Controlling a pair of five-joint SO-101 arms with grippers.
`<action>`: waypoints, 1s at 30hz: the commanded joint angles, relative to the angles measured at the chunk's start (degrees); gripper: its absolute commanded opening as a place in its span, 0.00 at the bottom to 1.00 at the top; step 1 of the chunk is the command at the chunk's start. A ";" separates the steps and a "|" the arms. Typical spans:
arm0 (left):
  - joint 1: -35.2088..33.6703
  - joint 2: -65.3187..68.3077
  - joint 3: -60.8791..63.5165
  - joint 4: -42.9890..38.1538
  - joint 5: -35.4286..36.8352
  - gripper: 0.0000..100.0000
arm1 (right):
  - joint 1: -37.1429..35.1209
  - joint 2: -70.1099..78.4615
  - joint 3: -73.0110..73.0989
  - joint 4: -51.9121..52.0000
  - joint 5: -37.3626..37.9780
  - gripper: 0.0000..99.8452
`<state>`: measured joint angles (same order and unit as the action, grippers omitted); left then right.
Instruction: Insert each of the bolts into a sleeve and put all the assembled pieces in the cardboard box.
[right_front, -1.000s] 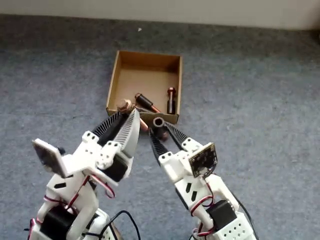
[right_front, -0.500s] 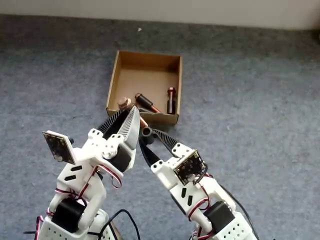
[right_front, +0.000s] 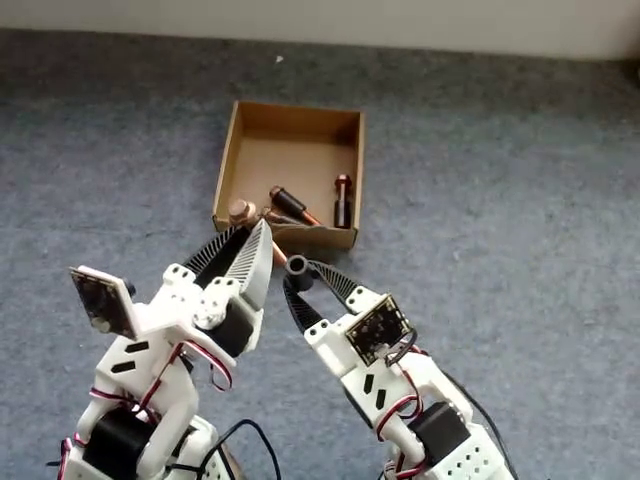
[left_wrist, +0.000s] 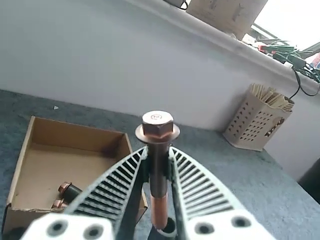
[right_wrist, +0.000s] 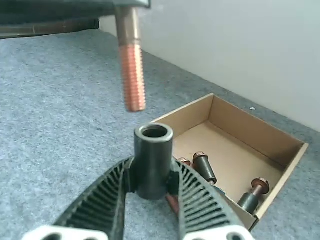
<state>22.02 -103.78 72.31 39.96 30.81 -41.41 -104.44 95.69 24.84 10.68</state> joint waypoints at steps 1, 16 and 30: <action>0.66 -0.22 -0.13 0.09 -1.14 0.01 | -0.48 -0.75 7.16 0.13 0.97 0.01; 2.86 -0.22 4.18 0.09 -4.40 0.01 | -1.54 -0.75 7.08 0.04 3.60 0.01; 4.70 -0.22 6.55 2.64 -16.62 0.12 | 2.24 -0.75 6.99 0.13 3.52 0.01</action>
<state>26.24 -103.96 79.25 40.57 15.25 -41.05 -104.44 95.69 25.36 13.85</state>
